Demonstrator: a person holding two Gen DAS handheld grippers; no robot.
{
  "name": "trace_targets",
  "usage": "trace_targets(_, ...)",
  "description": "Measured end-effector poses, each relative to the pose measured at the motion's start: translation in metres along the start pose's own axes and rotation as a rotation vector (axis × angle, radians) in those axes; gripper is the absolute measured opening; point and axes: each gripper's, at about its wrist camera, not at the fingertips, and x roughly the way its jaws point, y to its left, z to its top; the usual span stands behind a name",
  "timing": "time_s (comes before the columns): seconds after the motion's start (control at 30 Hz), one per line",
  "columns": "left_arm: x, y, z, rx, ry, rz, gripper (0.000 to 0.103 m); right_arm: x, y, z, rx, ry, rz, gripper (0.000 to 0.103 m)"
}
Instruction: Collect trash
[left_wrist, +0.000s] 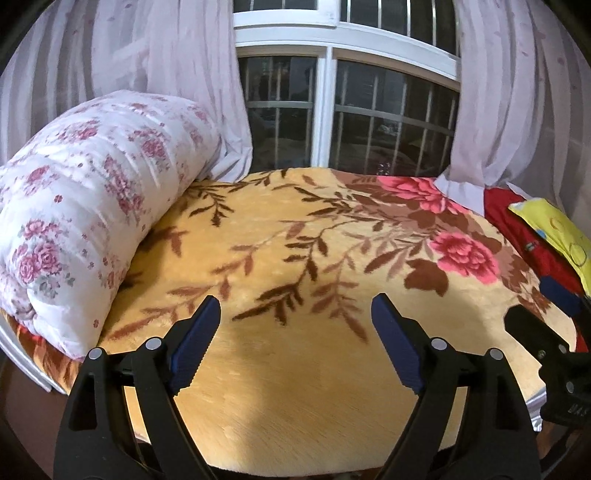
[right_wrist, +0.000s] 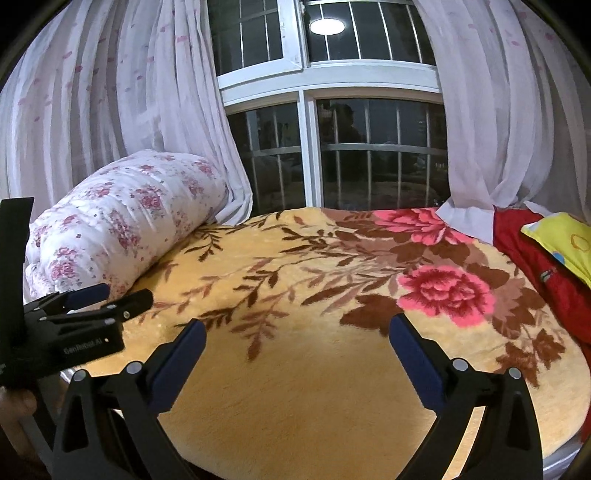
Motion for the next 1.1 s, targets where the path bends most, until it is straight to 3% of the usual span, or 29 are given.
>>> trace_targets(0.2, 0.008, 0.008, -0.001, -0.011, 0.007, 0.039, 0.082, 0.005, 0.000, -0.006, -0.032, -0.009, -0.045, 0.098)
trace_targets(0.3, 0.011, 0.008, -0.003, -0.004, 0.017, 0.048, 0.091, 0.007, 0.000, -0.009, -0.036, -0.007, -0.049, 0.098)
trace_targets(0.83, 0.017, 0.001, -0.008, 0.042, 0.013, 0.055, 0.092, 0.015, -0.003, -0.021, -0.026, 0.016, -0.057, 0.098)
trace_targets(1.1, 0.018, -0.001, -0.010, 0.069, -0.007, 0.095, 0.092, 0.020, 0.001, -0.029, -0.045, 0.027, -0.062, 0.098)
